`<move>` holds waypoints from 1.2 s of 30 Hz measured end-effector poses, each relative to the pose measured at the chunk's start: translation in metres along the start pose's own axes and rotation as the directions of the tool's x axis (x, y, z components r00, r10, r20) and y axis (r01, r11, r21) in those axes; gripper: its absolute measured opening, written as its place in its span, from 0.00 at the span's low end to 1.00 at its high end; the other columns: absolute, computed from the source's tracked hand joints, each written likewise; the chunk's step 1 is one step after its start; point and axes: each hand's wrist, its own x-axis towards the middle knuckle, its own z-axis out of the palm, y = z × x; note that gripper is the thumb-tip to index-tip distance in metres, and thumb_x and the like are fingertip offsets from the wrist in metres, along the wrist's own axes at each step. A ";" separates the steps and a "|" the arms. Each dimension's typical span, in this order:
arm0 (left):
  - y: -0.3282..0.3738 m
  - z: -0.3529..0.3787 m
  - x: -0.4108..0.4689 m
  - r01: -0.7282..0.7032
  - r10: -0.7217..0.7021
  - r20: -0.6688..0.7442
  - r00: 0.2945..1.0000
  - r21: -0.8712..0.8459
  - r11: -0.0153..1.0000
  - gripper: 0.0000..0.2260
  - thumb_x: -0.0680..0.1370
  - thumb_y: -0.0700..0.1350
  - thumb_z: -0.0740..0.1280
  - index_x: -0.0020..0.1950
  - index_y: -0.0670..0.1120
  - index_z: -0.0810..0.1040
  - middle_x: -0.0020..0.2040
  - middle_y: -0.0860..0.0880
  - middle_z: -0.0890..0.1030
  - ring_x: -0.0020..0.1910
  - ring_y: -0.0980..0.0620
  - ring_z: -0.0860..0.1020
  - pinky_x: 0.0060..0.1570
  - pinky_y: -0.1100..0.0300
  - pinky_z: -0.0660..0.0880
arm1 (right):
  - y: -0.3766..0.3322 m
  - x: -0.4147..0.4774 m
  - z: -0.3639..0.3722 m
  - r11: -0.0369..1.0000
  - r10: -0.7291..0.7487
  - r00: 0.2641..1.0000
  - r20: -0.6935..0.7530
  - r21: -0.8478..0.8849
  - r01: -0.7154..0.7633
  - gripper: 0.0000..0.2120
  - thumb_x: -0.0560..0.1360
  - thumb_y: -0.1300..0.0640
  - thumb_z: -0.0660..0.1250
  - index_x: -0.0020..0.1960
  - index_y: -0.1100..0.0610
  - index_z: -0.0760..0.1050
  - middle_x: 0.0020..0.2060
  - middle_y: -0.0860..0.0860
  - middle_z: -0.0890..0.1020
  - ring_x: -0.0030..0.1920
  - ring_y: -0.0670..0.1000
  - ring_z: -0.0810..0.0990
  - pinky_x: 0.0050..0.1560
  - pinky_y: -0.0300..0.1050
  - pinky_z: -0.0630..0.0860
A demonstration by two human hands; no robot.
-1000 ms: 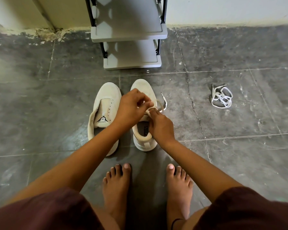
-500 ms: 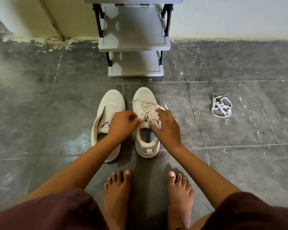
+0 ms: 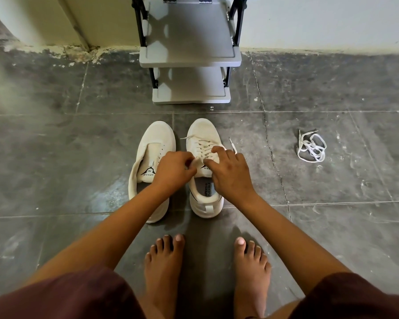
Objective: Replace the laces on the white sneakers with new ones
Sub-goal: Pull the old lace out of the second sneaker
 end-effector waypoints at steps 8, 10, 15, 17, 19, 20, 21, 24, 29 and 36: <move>0.007 0.003 -0.002 -0.031 0.029 0.029 0.999 0.073 0.997 0.14 0.80 0.49 0.61 0.49 0.41 0.81 0.43 0.42 0.81 0.42 0.45 0.77 0.45 0.50 0.75 | -0.018 0.038 -0.017 0.209 0.362 0.789 0.497 0.781 -0.588 0.10 0.73 0.70 0.65 0.50 0.58 0.80 0.40 0.42 0.76 0.43 0.43 0.74 0.36 0.25 0.71; 0.005 0.003 -0.001 -0.028 0.025 0.040 0.999 0.087 0.996 0.14 0.79 0.50 0.61 0.47 0.41 0.80 0.42 0.43 0.80 0.41 0.45 0.76 0.43 0.51 0.74 | -0.008 0.032 -0.017 0.410 0.330 0.820 0.467 0.711 -0.570 0.11 0.73 0.65 0.67 0.53 0.56 0.80 0.46 0.47 0.78 0.49 0.47 0.75 0.45 0.34 0.74; 0.000 0.002 -0.001 -0.019 0.015 0.050 0.999 0.072 0.997 0.09 0.76 0.48 0.65 0.46 0.42 0.79 0.40 0.46 0.78 0.38 0.50 0.73 0.39 0.58 0.68 | 0.016 0.010 -0.013 0.966 0.131 0.977 0.169 0.200 -0.164 0.14 0.74 0.48 0.69 0.56 0.53 0.80 0.52 0.53 0.78 0.51 0.53 0.76 0.48 0.47 0.71; 0.002 0.003 -0.001 -0.019 0.017 0.034 0.999 0.061 0.998 0.10 0.77 0.48 0.65 0.44 0.42 0.79 0.38 0.47 0.76 0.38 0.49 0.75 0.39 0.56 0.70 | 0.012 0.009 -0.011 0.990 0.011 0.997 0.079 0.142 -0.022 0.11 0.73 0.53 0.70 0.53 0.56 0.81 0.49 0.56 0.80 0.46 0.56 0.79 0.42 0.49 0.73; 0.004 0.003 -0.002 -0.013 0.011 0.035 0.999 0.051 0.999 0.10 0.77 0.48 0.65 0.46 0.42 0.80 0.39 0.45 0.78 0.39 0.49 0.75 0.42 0.54 0.73 | 0.005 0.010 -0.010 0.995 -0.095 0.993 0.077 0.040 0.092 0.10 0.74 0.57 0.67 0.53 0.57 0.81 0.48 0.56 0.80 0.46 0.57 0.79 0.42 0.48 0.71; 0.003 0.003 -0.001 -0.006 0.004 0.040 0.999 0.042 0.999 0.10 0.77 0.48 0.65 0.46 0.42 0.80 0.40 0.45 0.79 0.39 0.50 0.74 0.42 0.55 0.73 | 0.004 0.011 -0.010 0.993 -0.114 0.990 0.086 0.016 0.113 0.09 0.75 0.57 0.66 0.53 0.57 0.82 0.48 0.56 0.80 0.46 0.57 0.78 0.42 0.48 0.70; 0.002 0.002 -0.001 -0.001 -0.001 0.044 0.999 0.040 0.999 0.10 0.77 0.48 0.65 0.46 0.42 0.80 0.41 0.44 0.79 0.38 0.50 0.74 0.42 0.55 0.72 | 0.004 0.013 -0.009 0.995 -0.090 0.993 0.078 0.045 0.087 0.09 0.75 0.57 0.66 0.53 0.57 0.82 0.49 0.55 0.79 0.47 0.56 0.77 0.44 0.47 0.69; 0.002 0.002 -0.001 -0.015 0.011 0.060 0.998 0.079 0.997 0.10 0.77 0.47 0.65 0.46 0.41 0.80 0.40 0.42 0.79 0.40 0.46 0.76 0.42 0.52 0.73 | -0.001 0.027 -0.017 0.830 0.237 0.963 0.129 0.489 -0.269 0.08 0.73 0.55 0.70 0.50 0.58 0.82 0.44 0.48 0.76 0.46 0.48 0.74 0.47 0.43 0.69; 0.005 0.003 0.000 -0.020 0.018 0.040 0.999 0.052 0.998 0.11 0.77 0.47 0.65 0.45 0.40 0.81 0.40 0.41 0.80 0.40 0.44 0.77 0.42 0.51 0.74 | -0.009 0.034 -0.023 0.581 0.317 0.897 0.308 0.684 -0.440 0.10 0.71 0.55 0.73 0.50 0.59 0.82 0.45 0.50 0.78 0.47 0.51 0.79 0.51 0.45 0.75; 0.001 0.006 -0.003 0.006 -0.007 0.009 1.000 0.049 0.999 0.09 0.77 0.46 0.65 0.48 0.41 0.81 0.42 0.43 0.80 0.40 0.49 0.75 0.43 0.54 0.73 | 0.008 0.011 -0.011 0.992 0.006 0.979 0.203 0.123 -0.032 0.12 0.73 0.53 0.69 0.56 0.51 0.80 0.48 0.54 0.79 0.47 0.55 0.78 0.41 0.45 0.71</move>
